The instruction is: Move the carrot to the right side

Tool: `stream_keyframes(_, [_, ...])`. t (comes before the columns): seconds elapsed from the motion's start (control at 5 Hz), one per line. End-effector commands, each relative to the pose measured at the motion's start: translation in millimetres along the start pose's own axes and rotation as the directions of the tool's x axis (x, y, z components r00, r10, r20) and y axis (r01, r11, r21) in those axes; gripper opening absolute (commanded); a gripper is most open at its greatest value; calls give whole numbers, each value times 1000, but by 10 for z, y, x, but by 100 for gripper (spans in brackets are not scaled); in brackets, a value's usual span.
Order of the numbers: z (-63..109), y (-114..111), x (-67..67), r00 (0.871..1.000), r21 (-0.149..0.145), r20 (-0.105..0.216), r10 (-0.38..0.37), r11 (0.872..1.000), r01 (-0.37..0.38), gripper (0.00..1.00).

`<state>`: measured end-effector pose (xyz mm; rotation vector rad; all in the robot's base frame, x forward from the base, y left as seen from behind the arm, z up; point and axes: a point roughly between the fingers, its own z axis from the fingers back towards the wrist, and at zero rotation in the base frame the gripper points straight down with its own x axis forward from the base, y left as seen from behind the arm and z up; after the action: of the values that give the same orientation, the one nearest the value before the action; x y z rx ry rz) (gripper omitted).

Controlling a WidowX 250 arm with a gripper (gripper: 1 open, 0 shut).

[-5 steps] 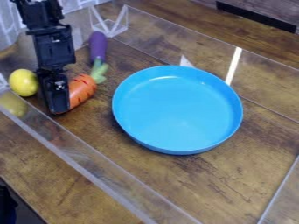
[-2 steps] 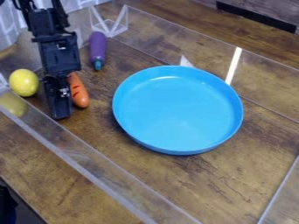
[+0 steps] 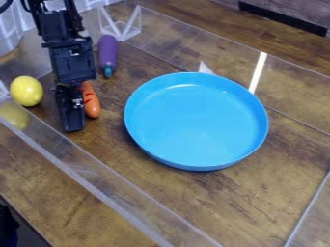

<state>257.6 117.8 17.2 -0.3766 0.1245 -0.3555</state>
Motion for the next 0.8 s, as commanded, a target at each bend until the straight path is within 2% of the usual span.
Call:
stream_keyframes(0.0, [186,-14,113,999,42,35,-20,999,19,0])
stream_keyframes(0.2, [236,-39,147,999,40,42,-22,999,20,0])
stream_keyframes(0.4, [321,-79,175,998,44,53,-23,999,20,100])
stream_keyframes(0.6, [387,-113,209,998,43,61,-25,999,23,100])
